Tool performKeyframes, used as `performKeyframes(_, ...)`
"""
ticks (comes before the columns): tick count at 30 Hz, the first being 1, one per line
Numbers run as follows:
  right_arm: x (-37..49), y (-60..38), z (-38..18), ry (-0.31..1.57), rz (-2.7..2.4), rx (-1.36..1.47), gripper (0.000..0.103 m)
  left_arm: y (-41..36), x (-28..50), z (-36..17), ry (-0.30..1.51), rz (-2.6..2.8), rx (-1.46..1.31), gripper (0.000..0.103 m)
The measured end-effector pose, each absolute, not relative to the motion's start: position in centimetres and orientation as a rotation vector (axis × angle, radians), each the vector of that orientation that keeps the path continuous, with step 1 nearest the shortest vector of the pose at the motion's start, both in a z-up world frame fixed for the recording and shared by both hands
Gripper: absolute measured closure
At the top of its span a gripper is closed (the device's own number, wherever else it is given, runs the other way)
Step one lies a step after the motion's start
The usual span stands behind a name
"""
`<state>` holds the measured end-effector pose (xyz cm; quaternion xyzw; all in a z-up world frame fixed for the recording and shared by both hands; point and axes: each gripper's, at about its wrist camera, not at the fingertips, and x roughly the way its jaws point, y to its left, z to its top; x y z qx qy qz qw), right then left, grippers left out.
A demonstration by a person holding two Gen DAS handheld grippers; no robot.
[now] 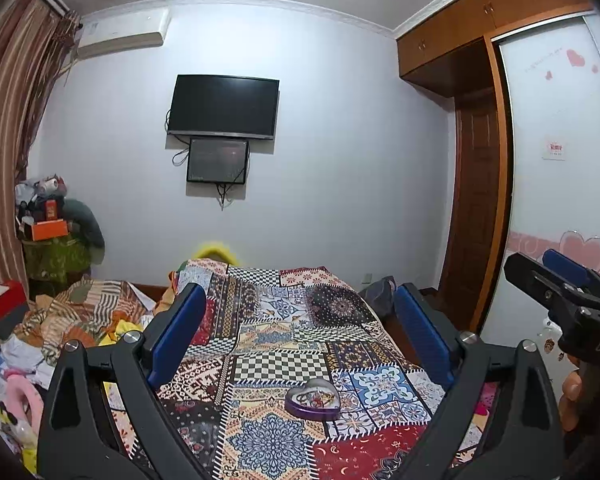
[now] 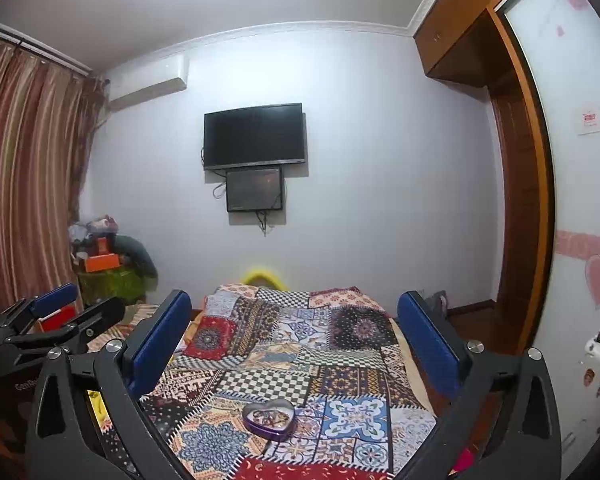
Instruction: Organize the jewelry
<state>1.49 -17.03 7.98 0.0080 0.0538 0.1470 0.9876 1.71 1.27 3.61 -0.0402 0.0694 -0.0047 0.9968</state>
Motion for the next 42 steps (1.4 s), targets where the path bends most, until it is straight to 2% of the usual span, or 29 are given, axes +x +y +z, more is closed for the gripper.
performKeyframes(42,1.4,-17.8,7.1,0.202,0.307,-0.014,0.001,1.0,2.3,1.8,0.200,0.026,-0.068,0.003)
